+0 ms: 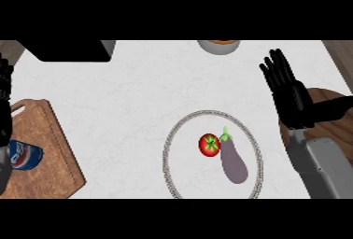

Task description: Pick the tomato from the placemat and place it in the bowl

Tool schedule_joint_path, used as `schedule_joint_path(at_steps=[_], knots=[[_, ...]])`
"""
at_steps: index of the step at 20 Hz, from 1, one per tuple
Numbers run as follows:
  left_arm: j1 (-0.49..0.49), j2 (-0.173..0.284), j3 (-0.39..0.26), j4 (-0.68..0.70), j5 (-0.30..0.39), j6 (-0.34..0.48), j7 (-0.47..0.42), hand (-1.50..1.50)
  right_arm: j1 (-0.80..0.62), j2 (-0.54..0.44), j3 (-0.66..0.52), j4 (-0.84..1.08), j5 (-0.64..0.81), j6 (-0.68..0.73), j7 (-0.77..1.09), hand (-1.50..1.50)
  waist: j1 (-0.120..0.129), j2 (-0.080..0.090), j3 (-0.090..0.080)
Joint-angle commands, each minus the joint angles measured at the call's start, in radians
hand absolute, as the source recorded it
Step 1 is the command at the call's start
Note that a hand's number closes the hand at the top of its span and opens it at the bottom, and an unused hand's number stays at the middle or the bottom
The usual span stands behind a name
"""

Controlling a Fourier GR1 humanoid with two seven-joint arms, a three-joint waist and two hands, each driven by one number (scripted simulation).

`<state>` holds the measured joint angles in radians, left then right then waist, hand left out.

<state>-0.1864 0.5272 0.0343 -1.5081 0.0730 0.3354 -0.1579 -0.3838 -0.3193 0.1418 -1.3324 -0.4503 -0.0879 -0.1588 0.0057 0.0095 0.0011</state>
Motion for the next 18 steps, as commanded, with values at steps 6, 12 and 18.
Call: schedule_joint_path(at_steps=[6, 12, 18], knots=[[0.004, -0.175, -0.313, -0.019, 0.082, -0.261, 0.096, 0.0, 0.035, 0.038, 0.122, -0.077, 0.091, -0.01, 0.035, 1.5, -0.051, -0.011, -0.003], [0.044, -0.226, -0.36, 0.007, 0.118, -0.329, 0.111, 0.0, 0.061, 0.118, 0.2, 0.143, 0.285, -0.115, -0.09, -1.5, 0.004, -0.005, 0.0], [0.047, -0.217, -0.356, -0.063, 0.111, -0.318, 0.174, 0.0, -0.033, -0.062, 0.344, 0.094, 0.536, -0.084, 0.076, -1.5, 0.003, -0.012, -0.002]])
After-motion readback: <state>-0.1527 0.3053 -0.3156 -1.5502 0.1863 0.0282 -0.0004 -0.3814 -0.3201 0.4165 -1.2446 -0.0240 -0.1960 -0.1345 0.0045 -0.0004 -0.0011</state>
